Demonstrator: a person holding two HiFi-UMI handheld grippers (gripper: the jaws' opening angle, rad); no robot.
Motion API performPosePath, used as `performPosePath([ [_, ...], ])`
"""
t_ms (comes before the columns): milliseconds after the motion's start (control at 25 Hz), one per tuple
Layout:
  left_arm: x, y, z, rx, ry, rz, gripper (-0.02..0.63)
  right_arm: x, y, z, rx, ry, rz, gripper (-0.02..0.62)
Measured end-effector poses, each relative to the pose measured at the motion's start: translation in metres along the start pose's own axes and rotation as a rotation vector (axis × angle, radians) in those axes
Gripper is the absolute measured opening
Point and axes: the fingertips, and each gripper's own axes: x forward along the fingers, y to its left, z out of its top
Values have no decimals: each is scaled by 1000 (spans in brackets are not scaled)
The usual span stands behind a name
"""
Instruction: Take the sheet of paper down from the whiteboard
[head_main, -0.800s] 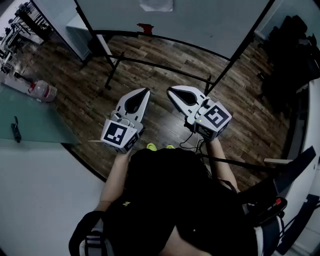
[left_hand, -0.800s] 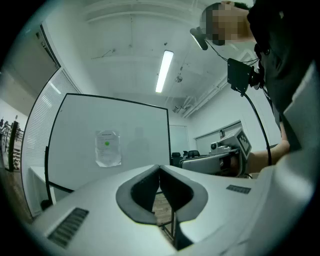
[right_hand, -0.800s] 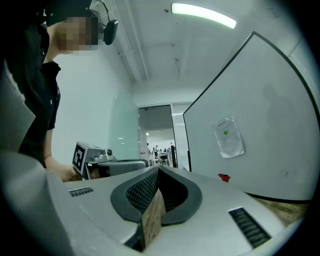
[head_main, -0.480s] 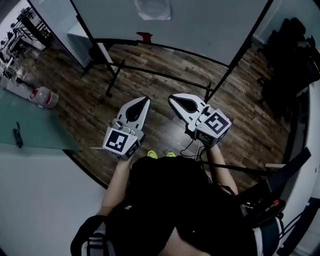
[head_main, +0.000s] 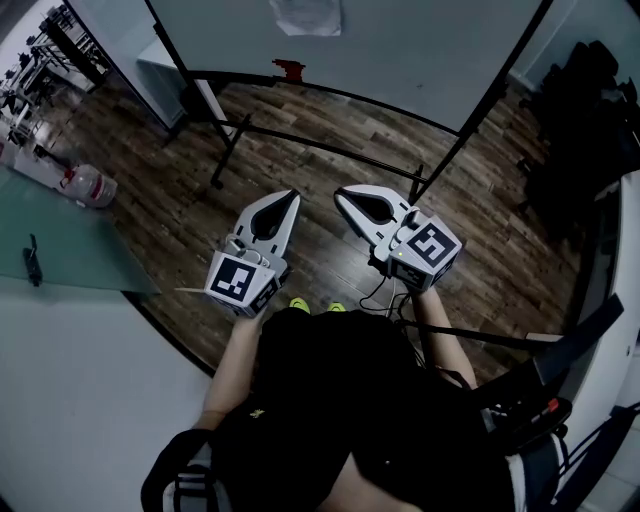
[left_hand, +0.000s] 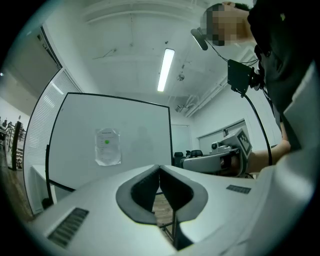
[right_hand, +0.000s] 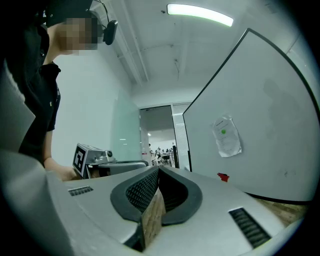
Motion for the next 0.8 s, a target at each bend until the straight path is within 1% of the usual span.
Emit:
performPosePath([
  [200,6,-6,-3,-2,2,17,8,-3,-3,0,-17,12,23,2],
  [480,16,-13,0,13,1,28,8,-6,-16,1,-30,23,24,2],
  [680,23,-10,-4,11,10,33,8,-2,-22,-2,-12,30,27,2],
  [800,28,-5,-6,13,12,30,8,2,-26,-5,-22,36,31,2],
])
